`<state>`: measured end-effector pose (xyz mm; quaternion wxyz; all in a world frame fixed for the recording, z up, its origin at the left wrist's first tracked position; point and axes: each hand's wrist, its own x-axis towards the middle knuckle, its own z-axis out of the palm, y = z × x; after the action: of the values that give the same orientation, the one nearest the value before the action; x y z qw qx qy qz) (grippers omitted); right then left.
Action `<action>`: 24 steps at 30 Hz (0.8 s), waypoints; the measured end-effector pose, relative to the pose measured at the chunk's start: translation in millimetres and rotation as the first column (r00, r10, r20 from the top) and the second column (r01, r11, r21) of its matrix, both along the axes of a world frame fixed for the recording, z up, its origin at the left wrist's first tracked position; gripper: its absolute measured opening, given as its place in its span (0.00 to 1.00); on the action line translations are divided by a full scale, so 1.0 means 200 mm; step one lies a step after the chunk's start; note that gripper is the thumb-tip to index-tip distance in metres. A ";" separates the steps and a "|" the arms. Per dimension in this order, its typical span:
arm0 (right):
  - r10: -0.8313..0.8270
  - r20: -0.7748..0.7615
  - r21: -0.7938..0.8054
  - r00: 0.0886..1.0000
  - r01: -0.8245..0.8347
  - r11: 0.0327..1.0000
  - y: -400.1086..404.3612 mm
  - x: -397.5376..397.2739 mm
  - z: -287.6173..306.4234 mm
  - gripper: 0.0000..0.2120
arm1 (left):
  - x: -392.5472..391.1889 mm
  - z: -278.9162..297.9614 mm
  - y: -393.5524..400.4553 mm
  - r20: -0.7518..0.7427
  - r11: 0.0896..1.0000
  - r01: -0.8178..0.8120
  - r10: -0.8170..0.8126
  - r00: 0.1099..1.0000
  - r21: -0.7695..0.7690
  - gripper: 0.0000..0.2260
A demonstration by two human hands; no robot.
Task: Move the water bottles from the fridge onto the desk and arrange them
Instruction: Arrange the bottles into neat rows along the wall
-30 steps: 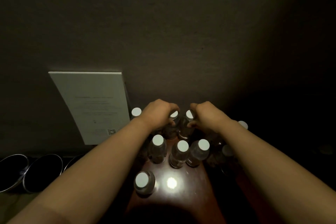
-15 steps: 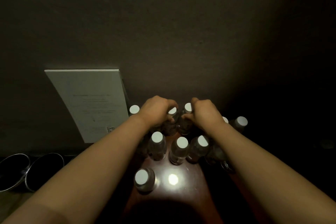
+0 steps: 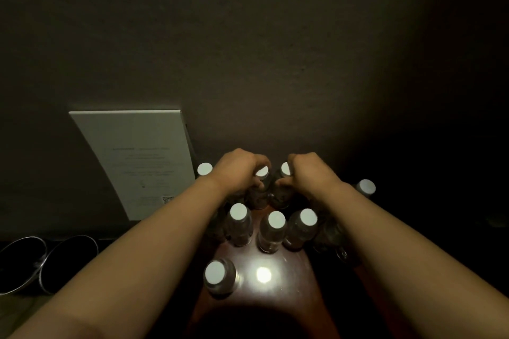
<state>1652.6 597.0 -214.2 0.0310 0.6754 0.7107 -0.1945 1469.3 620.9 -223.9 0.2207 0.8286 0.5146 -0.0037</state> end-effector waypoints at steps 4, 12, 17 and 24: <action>0.006 -0.008 -0.092 1.000 -0.007 0.996 0.01 0.02 0.01 0.21 | 0.02 0.03 0.00 -0.050 0.999 0.041 -0.040 0.998 0.023 0.25; 0.017 -0.028 -0.128 0.999 -0.021 0.992 -0.06 0.31 0.23 0.41 | 0.21 0.07 0.00 0.001 0.989 0.137 -0.137 0.991 0.054 0.35; 0.214 0.122 -0.233 0.969 -0.181 0.956 -0.15 0.39 0.14 0.19 | 0.27 0.02 0.00 -0.021 0.987 0.160 -0.159 0.987 0.024 0.28; 0.246 0.066 -0.038 0.967 -0.244 0.969 -0.11 0.38 0.05 0.10 | 0.26 -0.01 0.02 0.025 0.997 0.077 -0.077 0.997 0.001 0.27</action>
<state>1727.8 575.2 -204.5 0.0900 0.5884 0.7841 -0.1757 1522.2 625.4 -225.5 0.2268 0.8478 0.4793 -0.0021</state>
